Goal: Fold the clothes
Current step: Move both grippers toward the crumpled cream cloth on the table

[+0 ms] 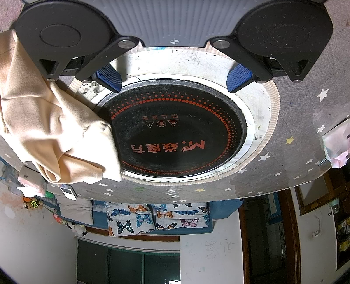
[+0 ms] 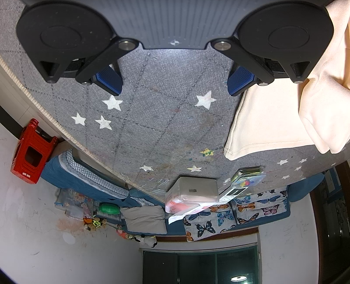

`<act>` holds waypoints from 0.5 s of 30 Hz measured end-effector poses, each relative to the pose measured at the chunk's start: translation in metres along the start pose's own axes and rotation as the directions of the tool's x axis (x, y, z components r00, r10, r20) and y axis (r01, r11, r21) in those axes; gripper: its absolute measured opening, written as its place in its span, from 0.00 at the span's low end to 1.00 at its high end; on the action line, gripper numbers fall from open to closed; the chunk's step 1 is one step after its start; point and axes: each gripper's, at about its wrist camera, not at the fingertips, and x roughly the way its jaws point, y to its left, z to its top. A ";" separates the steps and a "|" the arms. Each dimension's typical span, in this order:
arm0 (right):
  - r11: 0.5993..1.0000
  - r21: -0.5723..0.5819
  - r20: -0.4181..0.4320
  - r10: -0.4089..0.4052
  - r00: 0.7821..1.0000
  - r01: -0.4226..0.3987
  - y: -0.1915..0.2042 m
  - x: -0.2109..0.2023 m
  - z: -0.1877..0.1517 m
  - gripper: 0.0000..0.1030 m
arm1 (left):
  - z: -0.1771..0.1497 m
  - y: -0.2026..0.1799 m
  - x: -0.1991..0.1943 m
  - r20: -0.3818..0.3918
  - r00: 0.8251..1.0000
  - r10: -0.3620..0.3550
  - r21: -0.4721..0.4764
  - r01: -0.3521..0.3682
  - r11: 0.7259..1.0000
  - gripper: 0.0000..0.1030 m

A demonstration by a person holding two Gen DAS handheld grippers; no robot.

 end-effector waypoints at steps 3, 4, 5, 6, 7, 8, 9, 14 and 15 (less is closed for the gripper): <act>1.000 0.002 0.001 0.002 1.000 -0.002 0.000 0.000 0.000 1.00 | 0.000 -0.001 -0.004 -0.006 1.000 0.011 -0.009 -0.011 1.000 1.00; 1.000 0.002 0.002 0.002 1.000 -0.002 0.000 -0.002 -0.002 1.00 | 0.000 -0.001 -0.005 -0.008 1.000 0.015 -0.012 -0.015 1.000 1.00; 1.000 0.002 0.002 0.002 1.000 -0.002 0.000 -0.002 -0.001 1.00 | 0.000 -0.001 -0.007 -0.011 1.000 0.019 -0.015 -0.019 1.000 1.00; 1.000 0.003 0.001 0.003 1.000 -0.003 0.000 -0.002 -0.001 1.00 | 0.000 -0.002 -0.008 -0.013 1.000 0.022 -0.017 -0.023 1.000 1.00; 1.000 0.003 0.001 0.004 1.000 -0.004 -0.001 -0.001 -0.001 1.00 | 0.000 -0.002 -0.010 -0.015 1.000 0.026 -0.020 -0.026 0.999 1.00; 1.000 0.004 0.002 0.005 1.000 -0.005 0.000 0.000 0.000 1.00 | 0.000 -0.002 -0.011 -0.017 0.999 0.030 -0.023 -0.030 0.999 1.00; 1.000 0.004 0.002 0.007 1.000 -0.007 0.000 0.001 0.000 1.00 | 0.000 -0.003 -0.012 -0.019 0.999 0.034 -0.026 -0.034 0.999 1.00; 0.999 -0.023 0.003 0.038 0.999 -0.038 0.002 -0.007 -0.004 1.00 | 0.001 -0.010 -0.022 -0.017 0.999 0.039 -0.022 -0.040 0.999 1.00; 0.999 -0.027 0.005 0.044 0.999 -0.044 0.003 -0.009 -0.006 1.00 | 0.001 -0.012 -0.024 -0.015 0.999 0.038 -0.021 -0.039 0.999 1.00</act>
